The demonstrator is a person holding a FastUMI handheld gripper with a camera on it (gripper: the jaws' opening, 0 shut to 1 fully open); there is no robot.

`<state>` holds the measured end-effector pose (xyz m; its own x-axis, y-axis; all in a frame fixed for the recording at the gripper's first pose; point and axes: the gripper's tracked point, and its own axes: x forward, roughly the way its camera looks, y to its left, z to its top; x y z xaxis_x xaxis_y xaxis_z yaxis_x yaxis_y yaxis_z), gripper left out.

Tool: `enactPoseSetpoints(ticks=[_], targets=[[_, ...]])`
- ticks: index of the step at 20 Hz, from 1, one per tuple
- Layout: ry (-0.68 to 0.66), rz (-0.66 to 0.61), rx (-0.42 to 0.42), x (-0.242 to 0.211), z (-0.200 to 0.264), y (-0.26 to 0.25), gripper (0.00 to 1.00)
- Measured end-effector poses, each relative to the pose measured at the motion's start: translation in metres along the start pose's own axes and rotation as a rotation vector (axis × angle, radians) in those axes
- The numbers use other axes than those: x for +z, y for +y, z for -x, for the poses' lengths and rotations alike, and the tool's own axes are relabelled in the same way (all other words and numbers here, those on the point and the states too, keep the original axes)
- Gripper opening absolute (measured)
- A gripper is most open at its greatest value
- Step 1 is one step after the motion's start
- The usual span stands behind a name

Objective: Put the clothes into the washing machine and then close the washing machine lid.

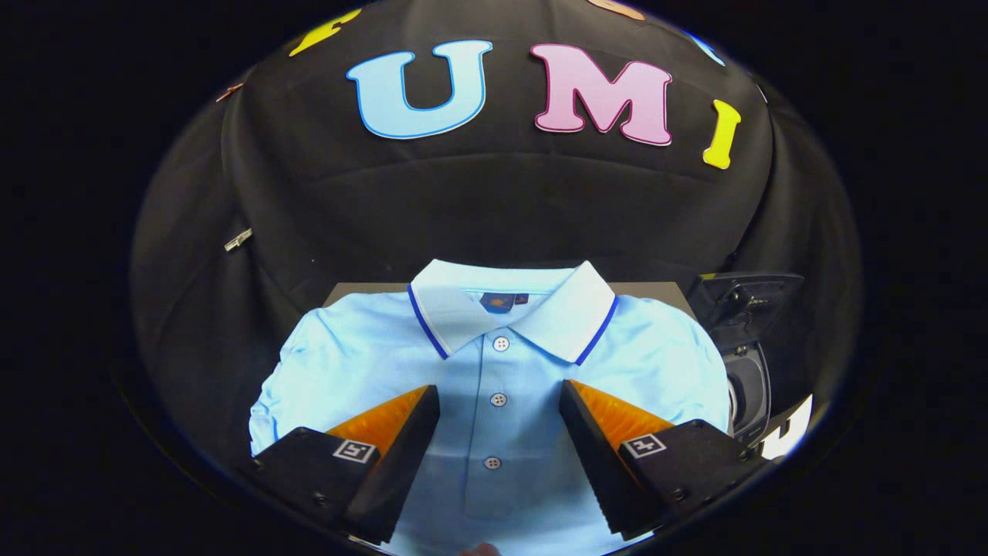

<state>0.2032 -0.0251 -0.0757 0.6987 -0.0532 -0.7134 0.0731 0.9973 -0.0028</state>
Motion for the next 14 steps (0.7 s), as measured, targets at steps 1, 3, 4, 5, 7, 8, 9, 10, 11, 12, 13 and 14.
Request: enactPoseSetpoints(ticks=[1, 3, 4, 5, 7, 8, 9, 10, 11, 12, 13, 14], targets=[[0.020, 0.007, -0.008, 0.001, -0.001, -0.001, 1.00], [0.079, 0.007, -0.028, -0.001, -0.002, -0.002, 0.99], [0.114, 0.004, -0.034, -0.002, -0.003, -0.003, 0.99], [0.151, 0.003, -0.036, -0.002, -0.005, -0.004, 0.99], [0.218, 0.013, -0.044, 0.000, -0.006, -0.006, 0.99], [0.247, 0.017, -0.043, -0.001, -0.006, -0.009, 0.98], [0.258, 0.002, -0.060, 0.000, -0.006, -0.012, 0.90], [0.262, -0.012, -0.070, 0.000, -0.005, -0.017, 0.76], [0.260, -0.025, -0.083, 0.001, -0.008, -0.025, 0.62], [0.250, -0.032, -0.092, 0.002, -0.009, -0.032, 0.48], [0.246, -0.039, -0.077, 0.005, -0.009, -0.036, 0.34], [0.244, -0.061, -0.066, 0.004, -0.008, -0.036, 0.20]])
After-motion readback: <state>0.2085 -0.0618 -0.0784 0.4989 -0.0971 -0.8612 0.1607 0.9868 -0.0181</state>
